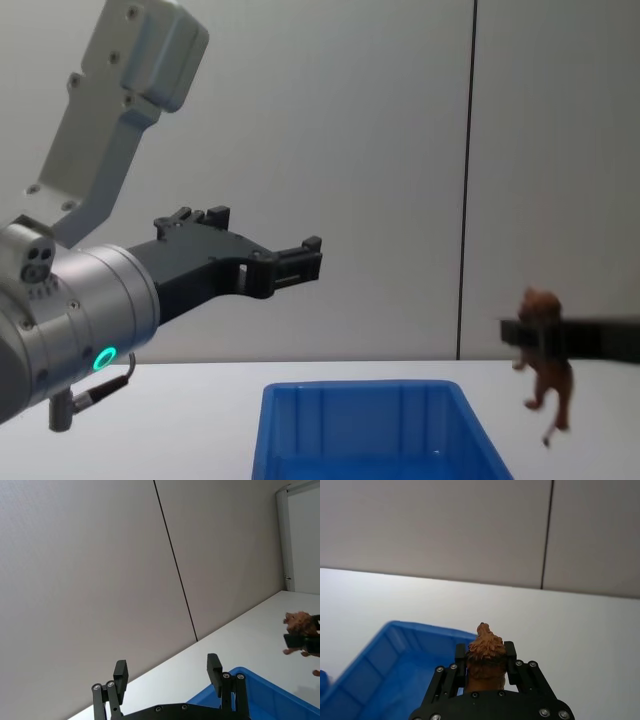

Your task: Pick up the two dolls from the table and place them into the box.

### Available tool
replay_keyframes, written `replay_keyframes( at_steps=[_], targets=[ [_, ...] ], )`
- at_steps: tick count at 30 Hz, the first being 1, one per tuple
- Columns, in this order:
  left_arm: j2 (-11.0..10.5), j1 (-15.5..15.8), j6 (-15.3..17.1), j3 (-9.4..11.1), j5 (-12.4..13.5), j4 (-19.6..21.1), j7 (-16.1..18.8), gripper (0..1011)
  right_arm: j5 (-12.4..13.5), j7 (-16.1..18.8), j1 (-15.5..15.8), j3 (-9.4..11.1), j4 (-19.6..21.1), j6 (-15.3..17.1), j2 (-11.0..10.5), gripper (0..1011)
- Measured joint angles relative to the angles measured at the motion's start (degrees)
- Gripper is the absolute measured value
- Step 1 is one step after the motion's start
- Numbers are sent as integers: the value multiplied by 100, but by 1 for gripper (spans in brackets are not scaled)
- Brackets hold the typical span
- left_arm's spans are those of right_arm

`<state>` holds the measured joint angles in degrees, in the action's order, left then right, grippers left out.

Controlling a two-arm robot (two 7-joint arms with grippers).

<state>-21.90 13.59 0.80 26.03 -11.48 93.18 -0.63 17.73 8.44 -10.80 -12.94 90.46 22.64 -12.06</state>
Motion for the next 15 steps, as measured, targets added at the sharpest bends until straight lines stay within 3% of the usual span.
replay_keyframes(
  at_steps=[15],
  targets=[
    [0,0,0,0,0,0,0,1001,69,670,-457,-201,-208,-58,332,430]
  ],
)
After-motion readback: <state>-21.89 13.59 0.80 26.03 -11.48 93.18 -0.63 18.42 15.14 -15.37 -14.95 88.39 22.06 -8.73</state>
